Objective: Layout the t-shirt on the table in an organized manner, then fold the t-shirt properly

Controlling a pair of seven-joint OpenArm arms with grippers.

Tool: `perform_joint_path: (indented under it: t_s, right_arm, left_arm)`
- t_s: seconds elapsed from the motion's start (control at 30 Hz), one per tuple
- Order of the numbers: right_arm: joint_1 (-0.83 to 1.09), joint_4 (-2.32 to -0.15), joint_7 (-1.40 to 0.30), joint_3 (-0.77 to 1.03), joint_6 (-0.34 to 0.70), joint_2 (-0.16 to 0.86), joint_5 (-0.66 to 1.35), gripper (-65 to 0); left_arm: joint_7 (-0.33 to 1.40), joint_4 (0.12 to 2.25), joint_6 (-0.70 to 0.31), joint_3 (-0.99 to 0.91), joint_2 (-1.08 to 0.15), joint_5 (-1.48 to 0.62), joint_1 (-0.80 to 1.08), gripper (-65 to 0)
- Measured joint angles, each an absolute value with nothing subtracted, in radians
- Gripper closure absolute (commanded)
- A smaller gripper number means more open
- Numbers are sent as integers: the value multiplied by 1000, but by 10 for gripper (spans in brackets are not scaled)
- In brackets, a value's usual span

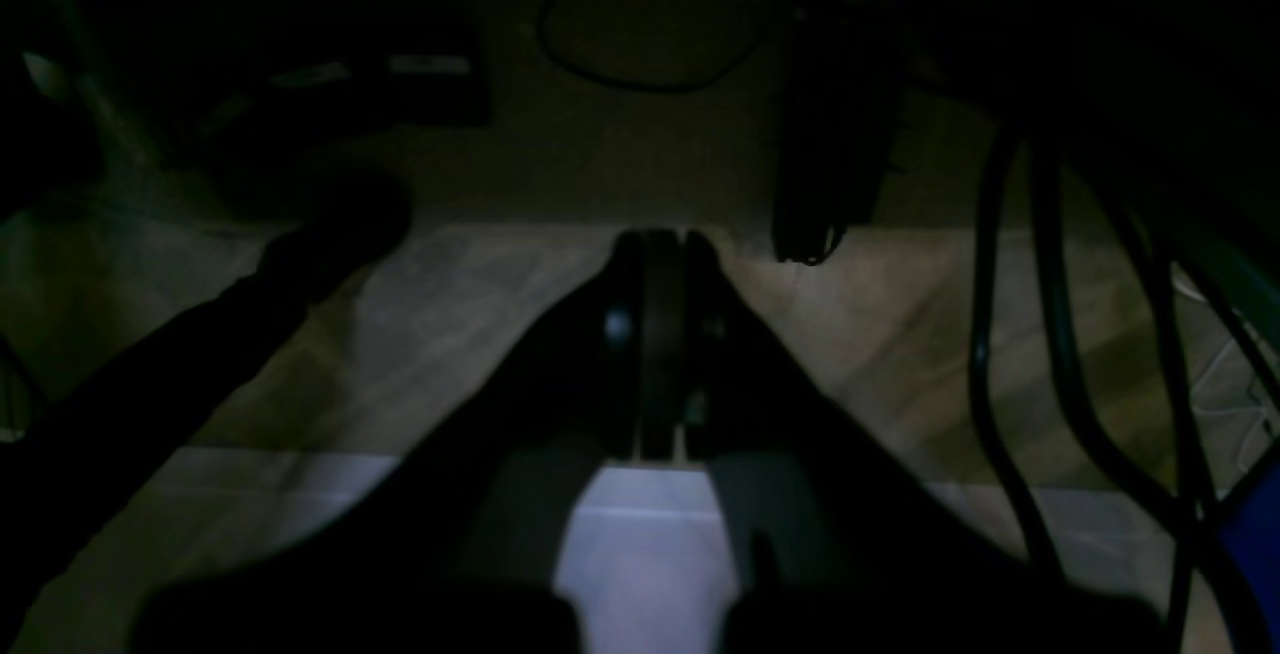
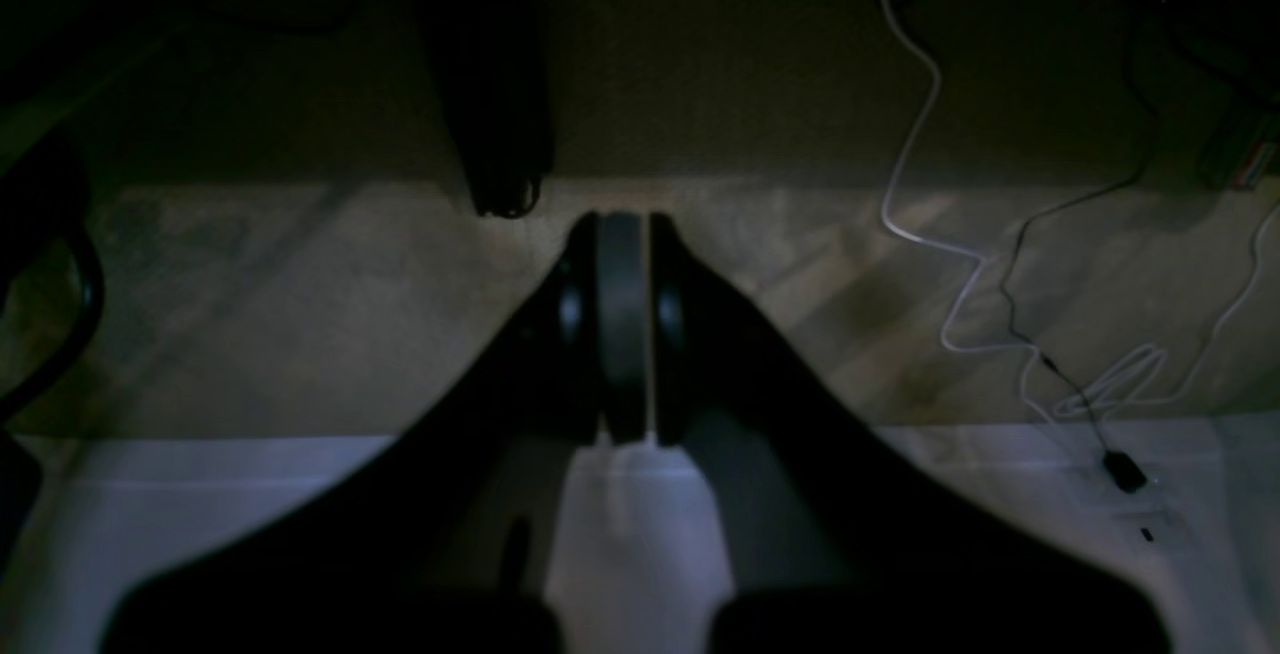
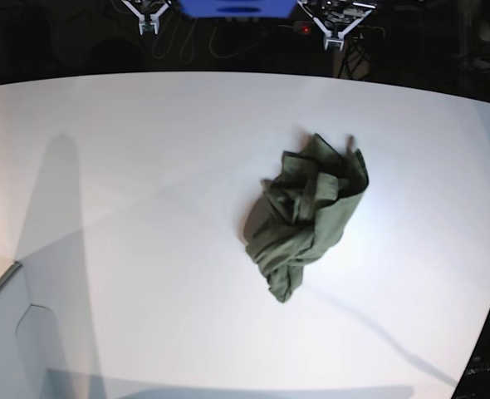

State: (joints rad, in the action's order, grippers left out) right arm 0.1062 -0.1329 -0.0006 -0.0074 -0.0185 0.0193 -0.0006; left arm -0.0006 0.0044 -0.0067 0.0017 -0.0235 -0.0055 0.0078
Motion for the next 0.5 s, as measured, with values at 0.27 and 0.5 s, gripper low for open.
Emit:
perform_joint_path:
  t_s: [0.27, 0.5]
  right_arm:
    - [128, -134, -1, -7, -18, 19, -1, 0]
    - [128, -134, -1, -7, -17, 19, -1, 0]
  left_arm:
    - [1, 24, -7, 2, -22, -6, 27, 0]
    - [10, 171, -6, 2, -22, -6, 112, 0]
